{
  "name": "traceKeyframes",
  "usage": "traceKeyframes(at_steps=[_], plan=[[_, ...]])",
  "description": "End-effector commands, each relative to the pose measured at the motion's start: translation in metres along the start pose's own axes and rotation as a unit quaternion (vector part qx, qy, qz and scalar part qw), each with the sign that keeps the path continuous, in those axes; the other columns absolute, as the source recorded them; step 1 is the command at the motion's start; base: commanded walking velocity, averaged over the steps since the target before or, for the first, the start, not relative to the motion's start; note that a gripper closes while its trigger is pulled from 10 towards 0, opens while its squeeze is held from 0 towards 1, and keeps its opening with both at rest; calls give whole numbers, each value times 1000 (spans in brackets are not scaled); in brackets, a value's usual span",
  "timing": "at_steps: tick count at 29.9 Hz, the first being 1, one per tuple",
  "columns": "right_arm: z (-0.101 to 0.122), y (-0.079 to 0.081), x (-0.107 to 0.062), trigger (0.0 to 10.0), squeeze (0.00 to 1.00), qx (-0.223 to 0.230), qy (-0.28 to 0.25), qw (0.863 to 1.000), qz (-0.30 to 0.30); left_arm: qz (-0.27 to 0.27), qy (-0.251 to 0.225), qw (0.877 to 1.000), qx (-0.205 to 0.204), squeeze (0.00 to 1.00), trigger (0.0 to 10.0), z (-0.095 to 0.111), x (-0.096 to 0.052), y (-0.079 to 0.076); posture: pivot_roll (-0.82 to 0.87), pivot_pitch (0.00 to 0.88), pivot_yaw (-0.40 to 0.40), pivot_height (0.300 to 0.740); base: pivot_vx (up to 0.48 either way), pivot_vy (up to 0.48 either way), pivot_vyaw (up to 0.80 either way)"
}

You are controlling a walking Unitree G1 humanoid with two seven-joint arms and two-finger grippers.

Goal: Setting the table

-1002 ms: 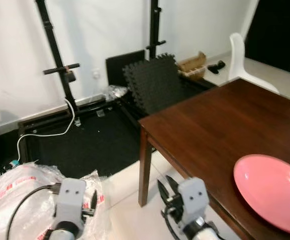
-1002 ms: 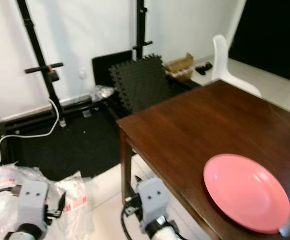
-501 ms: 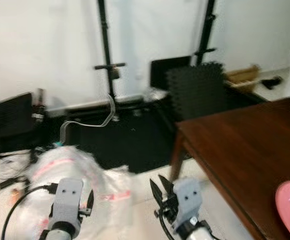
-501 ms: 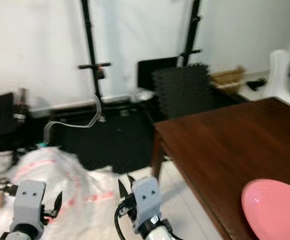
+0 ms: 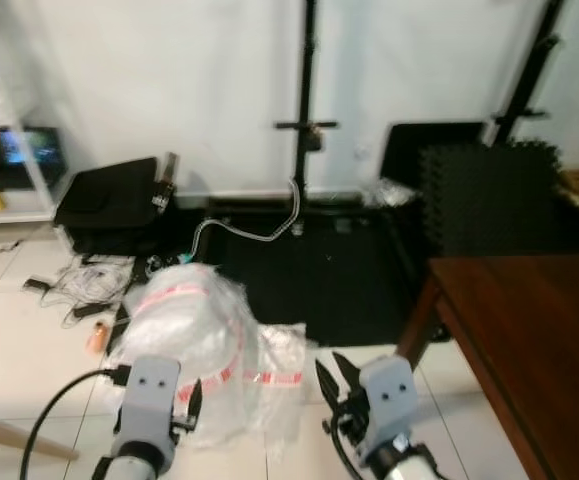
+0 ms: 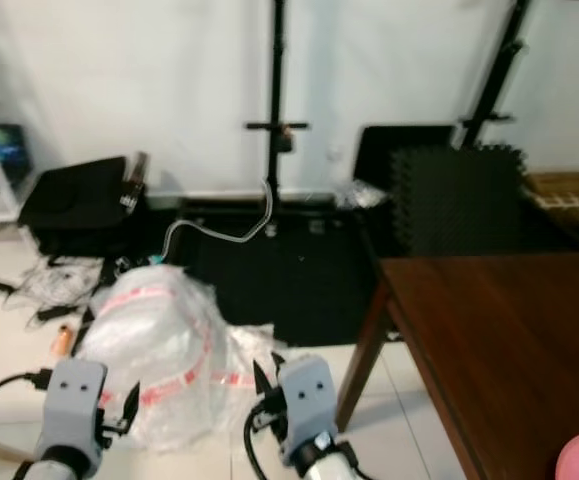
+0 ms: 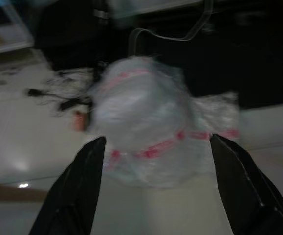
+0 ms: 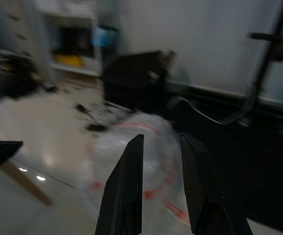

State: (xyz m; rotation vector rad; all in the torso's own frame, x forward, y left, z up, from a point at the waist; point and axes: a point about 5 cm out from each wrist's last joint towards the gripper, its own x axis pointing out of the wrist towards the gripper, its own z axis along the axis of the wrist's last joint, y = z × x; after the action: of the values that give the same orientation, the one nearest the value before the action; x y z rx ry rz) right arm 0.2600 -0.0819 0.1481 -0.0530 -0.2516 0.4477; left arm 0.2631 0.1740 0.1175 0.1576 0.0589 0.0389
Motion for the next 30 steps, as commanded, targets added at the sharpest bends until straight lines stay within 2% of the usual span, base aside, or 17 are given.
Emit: traceKeyframes(at_steps=[1, 30], plan=[[-7, -2, -6, 10000, 75, -1, 17, 1000, -1, -1, 16, 1000, 4, 0, 10000, -8, -4, -2, 30, 150, 58, 740, 0, 0, 763], [-7, -1, -5, 10000, 98, 3, 15, 1000, 0, 0, 20, 1000, 2, 0, 10000, -9, -3, -3, 34, 157, 60, 740, 0, 0, 762]])
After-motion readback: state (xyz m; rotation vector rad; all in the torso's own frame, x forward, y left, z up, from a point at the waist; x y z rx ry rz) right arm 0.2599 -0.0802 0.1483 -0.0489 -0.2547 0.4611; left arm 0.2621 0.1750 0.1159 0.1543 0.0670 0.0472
